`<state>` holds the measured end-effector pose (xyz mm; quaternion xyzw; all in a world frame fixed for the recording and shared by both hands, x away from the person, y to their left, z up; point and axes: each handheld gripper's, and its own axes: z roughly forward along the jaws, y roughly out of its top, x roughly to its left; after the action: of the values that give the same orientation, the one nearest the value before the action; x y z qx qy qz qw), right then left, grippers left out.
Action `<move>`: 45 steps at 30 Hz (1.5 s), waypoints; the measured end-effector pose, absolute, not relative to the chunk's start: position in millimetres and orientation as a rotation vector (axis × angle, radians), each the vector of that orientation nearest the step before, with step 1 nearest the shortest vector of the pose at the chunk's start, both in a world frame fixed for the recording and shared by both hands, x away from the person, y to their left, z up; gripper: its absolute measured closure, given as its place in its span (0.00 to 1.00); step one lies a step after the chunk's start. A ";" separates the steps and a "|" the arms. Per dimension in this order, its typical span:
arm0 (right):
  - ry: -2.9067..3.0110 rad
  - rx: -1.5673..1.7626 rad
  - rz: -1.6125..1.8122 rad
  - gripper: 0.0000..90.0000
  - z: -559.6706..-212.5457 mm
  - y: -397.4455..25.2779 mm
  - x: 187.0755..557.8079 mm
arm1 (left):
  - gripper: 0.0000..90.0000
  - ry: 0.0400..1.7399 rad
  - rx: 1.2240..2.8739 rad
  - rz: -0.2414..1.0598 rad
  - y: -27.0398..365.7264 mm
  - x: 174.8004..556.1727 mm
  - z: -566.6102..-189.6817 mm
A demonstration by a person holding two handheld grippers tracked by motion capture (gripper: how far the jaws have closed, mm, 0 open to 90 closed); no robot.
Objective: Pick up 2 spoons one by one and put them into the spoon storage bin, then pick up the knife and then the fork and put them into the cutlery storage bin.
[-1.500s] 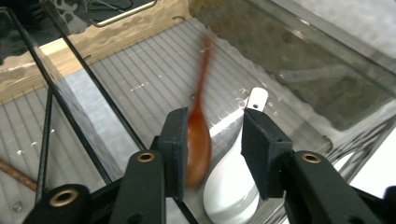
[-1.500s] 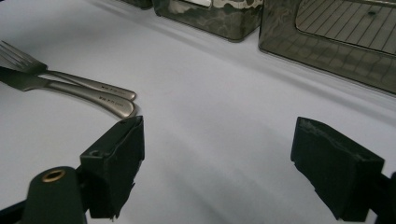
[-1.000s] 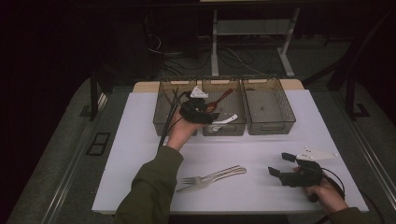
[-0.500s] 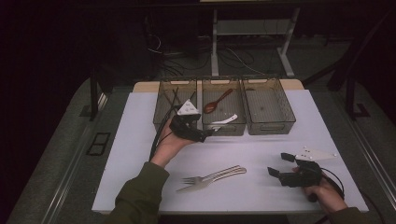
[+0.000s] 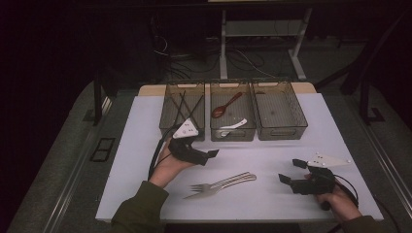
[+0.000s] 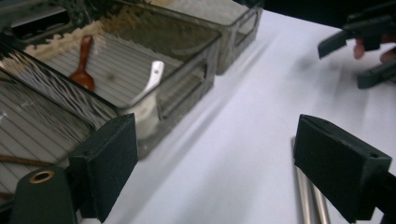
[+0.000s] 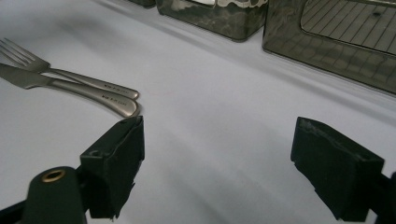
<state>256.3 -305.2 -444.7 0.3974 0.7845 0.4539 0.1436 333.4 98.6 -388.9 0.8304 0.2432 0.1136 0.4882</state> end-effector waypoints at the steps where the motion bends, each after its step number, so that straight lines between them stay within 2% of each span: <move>1: 2.261 1.146 1.310 0.19 -444.7 -305.3 256.2 | 0.14 0.589 2.020 0.274 99.2 330.4 -389.9; 8: 2.261 1.144 1.311 0.19 -444.4 -305.3 256.0 | 0.10 0.574 2.019 0.260 105.2 312.0 -397.1; 14: 2.263 1.141 1.311 0.19 -444.4 -304.7 256.9 | 0.00 0.567 2.025 0.239 114.8 297.2 -404.1; 33: 2.332 1.199 1.286 0.19 -438.9 -303.8 264.5 | 0.00 0.640 1.981 0.262 165.0 259.4 -426.4; 44: 2.457 1.054 1.260 0.19 -426.1 -288.1 270.3 | 0.00 0.623 1.981 0.252 168.1 267.6 -431.1; 45: 2.475 1.037 1.247 0.17 -425.2 -286.4 271.6 | 0.00 0.623 1.981 0.249 168.2 268.1 -431.1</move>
<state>271.6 -286.4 -425.2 0.3490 0.8329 0.4198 0.0911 268.1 168.2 -431.1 0.8196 0.2576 0.1031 0.5014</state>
